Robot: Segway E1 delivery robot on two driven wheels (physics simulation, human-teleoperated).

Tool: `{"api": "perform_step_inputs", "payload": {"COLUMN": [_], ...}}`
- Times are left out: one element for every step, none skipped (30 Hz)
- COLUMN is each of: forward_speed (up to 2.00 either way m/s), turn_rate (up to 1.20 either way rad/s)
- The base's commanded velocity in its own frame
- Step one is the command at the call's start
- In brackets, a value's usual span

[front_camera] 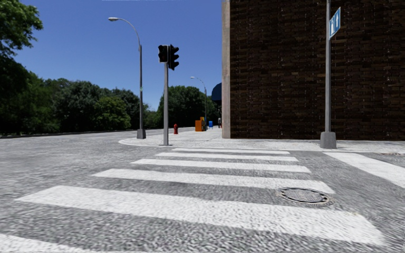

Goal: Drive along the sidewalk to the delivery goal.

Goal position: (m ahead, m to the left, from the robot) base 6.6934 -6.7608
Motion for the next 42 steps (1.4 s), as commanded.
{"api": "perform_step_inputs", "payload": {"forward_speed": [1.45, 1.43, 1.42, 1.42, 1.42, 1.42, 1.42, 1.42, 1.42, 1.44, 2.0, 2.0, 2.0, 2.0, 2.0, 2.0, 2.0, 2.0, 2.0, 2.0, 2.0, 2.0, 2.0, 2.0, 2.0, 2.0, 2.0, 2.0, 2.0, 2.0, 2.0, 2.0, 2.0, 2.0, 2.0, 2.0, 2.0, 2.0, 2.0, 2.0, 2.0, 2.0], "turn_rate": [-0.57, -0.56, -0.56, -0.56, -0.56, -0.56, -0.56, -0.55, -0.55, -0.54, -0.51, -0.51, -0.49, -0.48, -0.48, -0.48, -0.48, -0.44, -0.27, -0.27, 0.0, 0.0, 0.0, 0.0, 0.0, 0.0, 0.0, 0.0, 0.0, 0.0, 0.0, 0.0, 0.0, 0.0, 0.0, 0.0, 0.0, 0.0, 0.0, 0.0, 0.0, 0.0]}}
